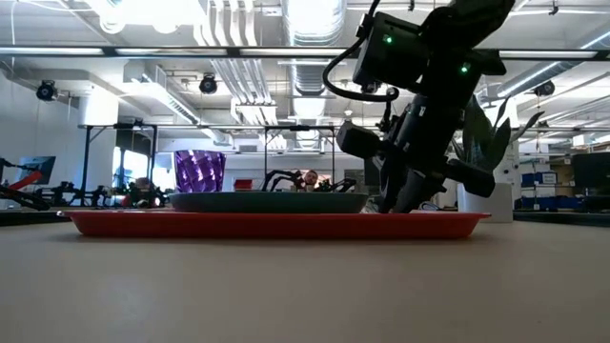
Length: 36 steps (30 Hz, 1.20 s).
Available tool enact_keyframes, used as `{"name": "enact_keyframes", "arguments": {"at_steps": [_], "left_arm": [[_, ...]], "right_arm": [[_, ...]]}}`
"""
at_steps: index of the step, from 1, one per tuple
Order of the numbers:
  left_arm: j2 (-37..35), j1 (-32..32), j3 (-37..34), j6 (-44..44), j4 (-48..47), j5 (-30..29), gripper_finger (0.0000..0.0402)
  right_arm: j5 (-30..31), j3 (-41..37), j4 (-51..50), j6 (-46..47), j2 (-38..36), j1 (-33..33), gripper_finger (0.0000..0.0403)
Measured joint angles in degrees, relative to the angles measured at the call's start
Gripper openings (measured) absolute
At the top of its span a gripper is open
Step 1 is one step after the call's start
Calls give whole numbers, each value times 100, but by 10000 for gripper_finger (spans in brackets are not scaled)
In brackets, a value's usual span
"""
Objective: Pick and place plate/cup/fork/spoon on tray
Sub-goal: Put the orange spoon to the left side of the orange fork on the orange tray
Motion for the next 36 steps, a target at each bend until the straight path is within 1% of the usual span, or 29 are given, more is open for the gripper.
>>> {"name": "enact_keyframes", "arguments": {"at_steps": [3, 5, 15, 18, 21, 25, 27, 30, 34, 36], "left_arm": [[0, 0, 0, 0, 0, 0, 0], [0, -1, 0, 0, 0, 0, 0], [0, -1, 0, 0, 0, 4, 0], [-1, -2, 0, 0, -6, 28, 0], [-2, 0, 0, 0, -15, 33, 0], [-2, 0, 0, 2, -30, 44, 0], [-3, 0, 0, 2, -32, 45, 0], [-20, 0, -2, 2, -33, 48, 0], [-37, 0, -2, 0, -33, 48, 0], [-43, 0, -2, 0, -33, 48, 0]], "right_arm": [[108, 8, 7, 0, 2, 0, 69], [227, 27, 13, 2, 3, 0, 77], [243, 76, 4, -154, -65, 12, 64], [238, 83, -173, -262, -292, 13, 62], [266, 81, -640, -258, -625, 13, 62], [586, 81, -983, -222, -1173, 15, 63], [691, 81, -929, -215, -1423, 15, 63], [695, 83, -585, -343, -1600, 84, 63], [452, 85, -146, -495, -1549, 321, 61], [397, 85, -135, -423, -1435, 473, 55]]}}
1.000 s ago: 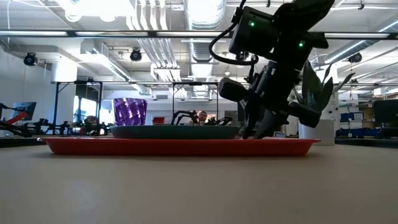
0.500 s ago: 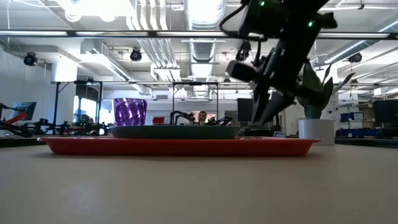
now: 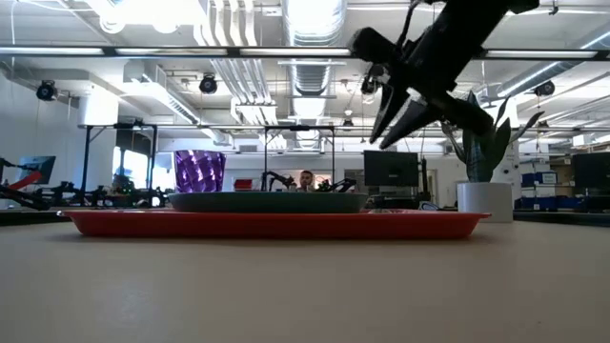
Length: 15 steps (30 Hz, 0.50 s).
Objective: Pick and place plate/cup/fork/spoon on tray
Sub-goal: Put the orange spoon to the left side of the orange fork on the orange tray
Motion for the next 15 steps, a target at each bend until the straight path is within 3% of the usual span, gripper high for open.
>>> {"name": "enact_keyframes", "arguments": {"at_steps": [6, 15], "left_arm": [[2, 0, 0, -2, 4, 0, 0], [6, 0, 0, -3, 11, 0, 0]], "right_arm": [[-81, -2, 5, 474, 538, 478, 14], [-361, -2, 335, 973, 1285, 631, 8]]}}
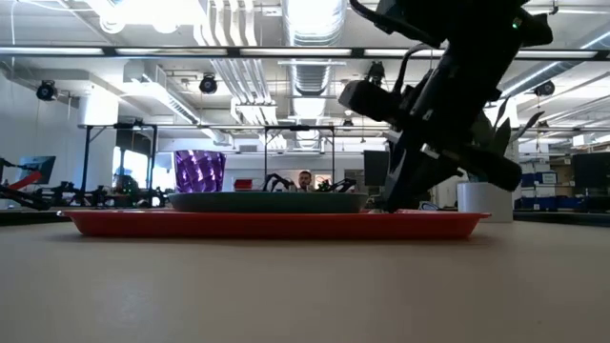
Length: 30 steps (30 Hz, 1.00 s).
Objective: Pick and place plate/cup/fork/spoon on tray
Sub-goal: Put the orange spoon to the left side of the orange fork on the orange tray
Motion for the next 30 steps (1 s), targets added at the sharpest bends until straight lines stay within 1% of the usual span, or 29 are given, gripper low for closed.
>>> {"name": "enact_keyframes", "arguments": {"at_steps": [4, 11, 14, 30], "left_arm": [[2, 0, 0, -4, 2, 2, 0], [2, 0, 0, -8, 13, 2, 0], [4, 0, 0, -8, 17, 2, 0], [4, 0, 0, -6, 26, 2, 0]], "right_arm": [[3, 0, 252, -96, 78, 0, 8], [66, 0, 251, -121, 78, -2, 8], [218, 0, 256, -91, 110, -13, 8], [202, 0, 331, -248, 129, -269, 8]]}}
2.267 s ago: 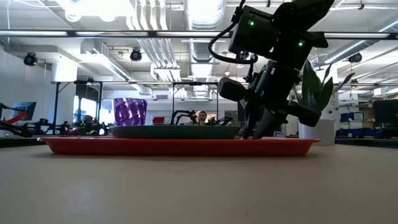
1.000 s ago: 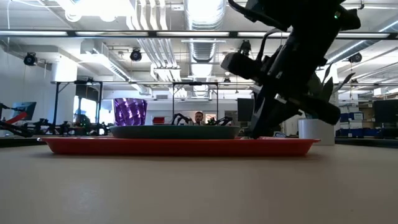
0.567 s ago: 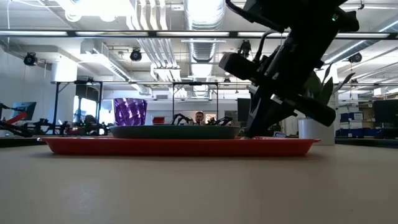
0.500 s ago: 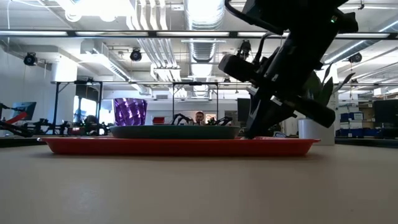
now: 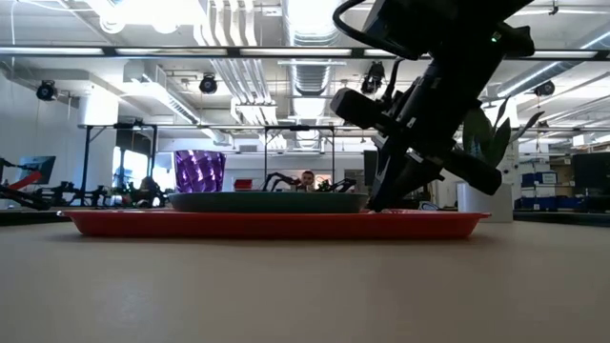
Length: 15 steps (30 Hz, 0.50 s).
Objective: Pick and place plate/cup/fork/spoon on tray
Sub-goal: Put the orange spoon to the left side of the orange fork on the orange tray
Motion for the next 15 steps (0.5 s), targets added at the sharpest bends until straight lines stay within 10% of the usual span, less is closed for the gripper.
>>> {"name": "enact_keyframes", "arguments": {"at_steps": [15], "left_arm": [[0, 0, 0, 2, 13, 0, 0]], "right_arm": [[-18, -2, 60, 109, 243, 0, 8]]}}
